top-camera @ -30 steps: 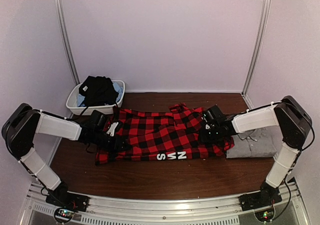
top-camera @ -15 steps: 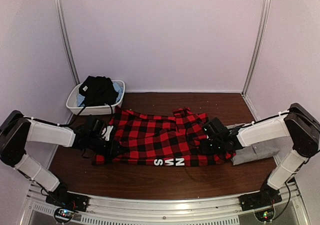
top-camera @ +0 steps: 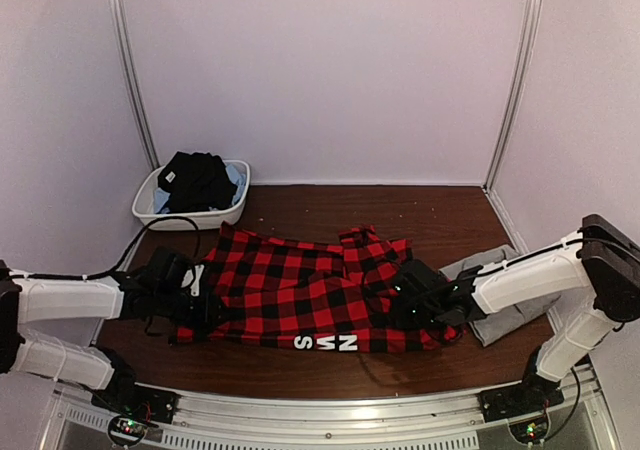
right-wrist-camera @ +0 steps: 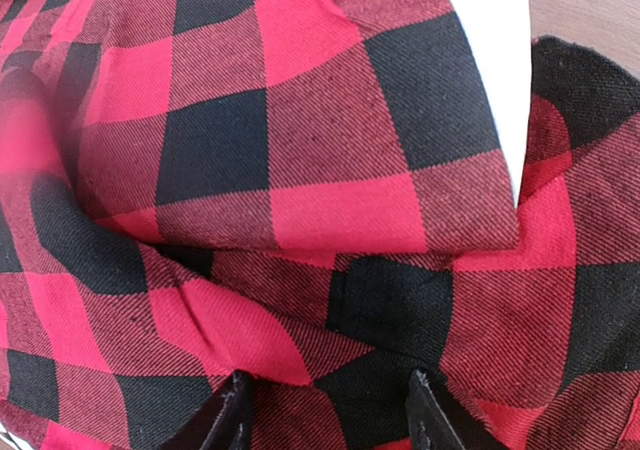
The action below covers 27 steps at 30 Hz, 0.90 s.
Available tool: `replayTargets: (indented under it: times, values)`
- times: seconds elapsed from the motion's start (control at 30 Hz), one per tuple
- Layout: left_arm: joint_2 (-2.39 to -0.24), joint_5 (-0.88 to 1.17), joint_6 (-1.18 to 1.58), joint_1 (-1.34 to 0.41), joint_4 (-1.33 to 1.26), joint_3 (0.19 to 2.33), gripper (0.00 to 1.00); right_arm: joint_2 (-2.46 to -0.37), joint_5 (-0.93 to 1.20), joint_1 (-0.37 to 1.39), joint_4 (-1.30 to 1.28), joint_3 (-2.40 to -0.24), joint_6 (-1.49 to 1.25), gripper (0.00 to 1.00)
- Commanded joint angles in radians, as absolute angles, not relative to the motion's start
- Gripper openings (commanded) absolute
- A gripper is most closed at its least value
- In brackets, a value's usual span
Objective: Fold and stack the long sleeve shirts
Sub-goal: Move the 1/3-folded shirt to the center of the board, then pick up the sleeve from the 1/3-folded shirt.
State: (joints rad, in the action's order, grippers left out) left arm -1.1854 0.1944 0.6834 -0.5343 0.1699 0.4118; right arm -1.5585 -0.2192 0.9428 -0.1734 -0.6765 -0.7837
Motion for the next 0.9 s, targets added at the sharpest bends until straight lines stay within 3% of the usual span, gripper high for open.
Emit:
replayTargets:
  times: [0.0, 0.27, 0.47, 0.67, 0.87]
  values:
    - [-1.096, 0.138, 0.722, -0.538, 0.264, 0.408, 0.57, -1.564, -0.249, 0.949, -0.394, -0.693, -0.808, 0.55]
    - [-1.095, 0.071, 0.652, -0.538, 0.265, 0.566, 0.62, -1.532, -0.299, 0.916, -0.510, -0.903, -0.667, 0.59]
    - [-1.204, 0.050, 0.581, -0.537, 0.249, 0.727, 0.80, -1.547, -0.229, 0.825, -0.489, -1.078, -0.538, 0.63]
    - [-1.271, 0.062, 0.536, -0.530, 0.212, 0.829, 0.97, -1.702, -0.133, 0.688, -0.425, -1.260, -0.448, 0.63]
    - [-1.306, 0.113, 0.534, -0.510, 0.189, 0.866, 0.98, -1.919, -0.005, 0.580, -0.376, -1.448, -0.420, 0.62]
